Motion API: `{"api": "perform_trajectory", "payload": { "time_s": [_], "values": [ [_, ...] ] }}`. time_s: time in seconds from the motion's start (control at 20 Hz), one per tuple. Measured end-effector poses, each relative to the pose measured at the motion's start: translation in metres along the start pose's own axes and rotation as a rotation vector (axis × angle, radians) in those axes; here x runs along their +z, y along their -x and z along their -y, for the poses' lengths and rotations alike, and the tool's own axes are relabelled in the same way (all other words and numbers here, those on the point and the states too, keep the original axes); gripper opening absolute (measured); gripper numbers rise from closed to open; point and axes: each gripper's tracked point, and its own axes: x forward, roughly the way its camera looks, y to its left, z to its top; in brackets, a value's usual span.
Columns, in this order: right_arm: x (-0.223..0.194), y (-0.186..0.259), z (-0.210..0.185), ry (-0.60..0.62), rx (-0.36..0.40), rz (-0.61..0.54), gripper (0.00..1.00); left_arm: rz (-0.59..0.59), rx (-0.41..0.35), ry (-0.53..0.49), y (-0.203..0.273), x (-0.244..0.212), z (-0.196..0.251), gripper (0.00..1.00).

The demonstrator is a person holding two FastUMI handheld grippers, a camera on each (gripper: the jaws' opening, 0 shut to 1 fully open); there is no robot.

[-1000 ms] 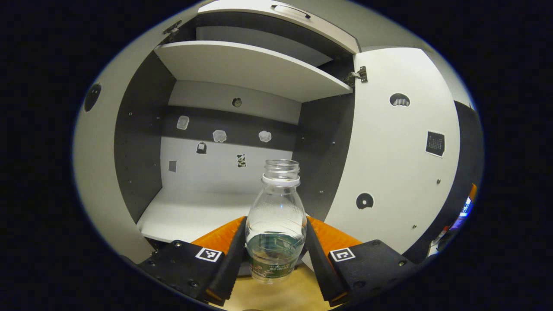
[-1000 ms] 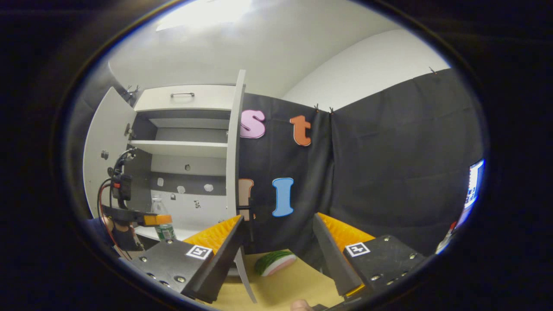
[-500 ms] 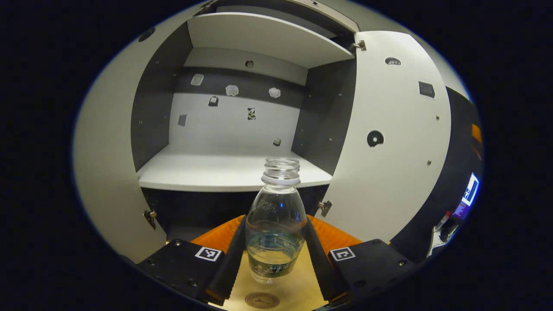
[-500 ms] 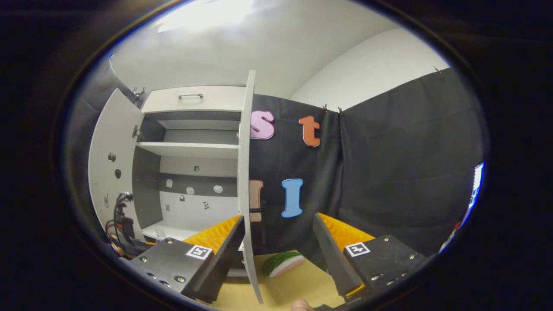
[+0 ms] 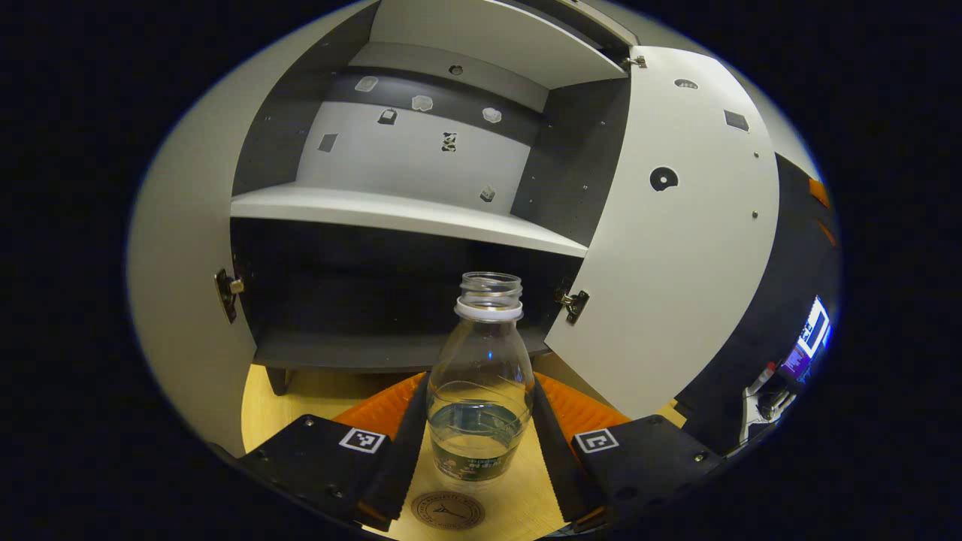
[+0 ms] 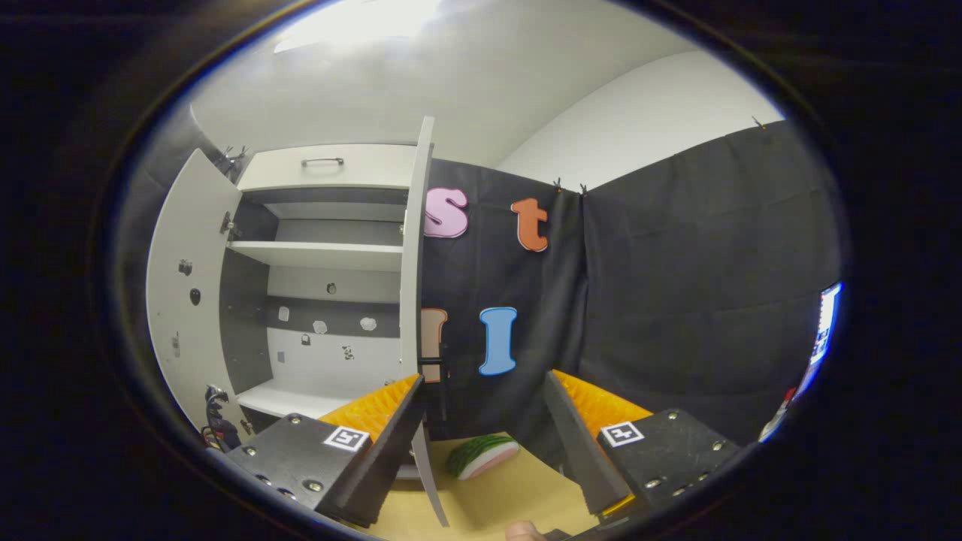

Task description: Grasp the bottle in the cabinet with the left hand and place it on the coaster, then close the right door with the right hand and the left door with the left hand.

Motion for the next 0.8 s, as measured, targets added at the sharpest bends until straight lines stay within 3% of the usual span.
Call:
{"api": "perform_trajectory", "payload": {
  "time_s": [0.45, 0.8],
  "values": [
    [-0.003, -0.004, 0.0, 0.006, 0.005, -0.01, 0.96, -0.117, 0.047, 0.093, 0.003, -0.076, -0.031, 0.77],
    [-0.007, -0.008, -0.003, 0.017, 0.02, -0.019, 0.96, -0.104, 0.073, 0.018, 0.006, -0.094, -0.036, 0.77]
  ]
}}
